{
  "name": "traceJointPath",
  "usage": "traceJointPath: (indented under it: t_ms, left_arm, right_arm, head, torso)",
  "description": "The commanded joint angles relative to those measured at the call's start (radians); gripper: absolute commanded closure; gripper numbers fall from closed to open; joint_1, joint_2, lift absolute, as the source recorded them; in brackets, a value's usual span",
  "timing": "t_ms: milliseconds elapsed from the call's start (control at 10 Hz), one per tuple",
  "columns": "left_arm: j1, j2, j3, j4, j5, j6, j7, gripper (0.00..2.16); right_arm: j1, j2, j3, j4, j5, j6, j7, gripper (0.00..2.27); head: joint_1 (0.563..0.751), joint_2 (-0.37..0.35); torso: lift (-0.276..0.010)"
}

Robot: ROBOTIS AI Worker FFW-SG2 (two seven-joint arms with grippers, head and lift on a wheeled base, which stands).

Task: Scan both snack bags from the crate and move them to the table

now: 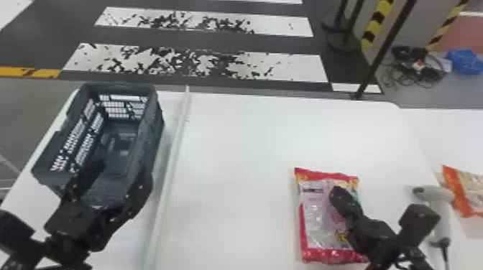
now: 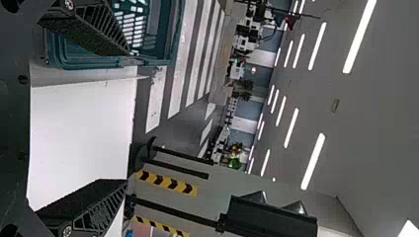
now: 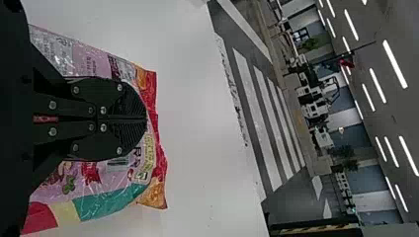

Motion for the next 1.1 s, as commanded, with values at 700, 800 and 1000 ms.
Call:
traceJointPath:
  t_ms: [700, 800, 1000]
  left_arm:
    - [-0.015, -0.002, -0.007, 0.015, -0.006, -0.003, 0.007, 0.07]
    - [-0.015, -0.002, -0.011, 0.012, -0.006, -0.003, 0.009, 0.07]
    - [-0.015, 0.002, -0.011, 0.008, -0.006, -0.006, 0.011, 0.07]
  right_arm:
    - [0.081, -0.022, -0.031, -0.129, -0.014, -0.038, 0.109, 1.76]
    - [0.124, -0.026, -0.042, -0.206, -0.013, -0.041, 0.126, 1.09]
    - [0.136, -0.022, -0.139, -0.226, -0.013, -0.056, 0.225, 0.0]
  head:
    - [0.695, -0.076]
    - [0.695, -0.07]
    - [0.695, -0.061]
  torso:
    - [-0.087]
    - [-0.087]
    - [-0.087]
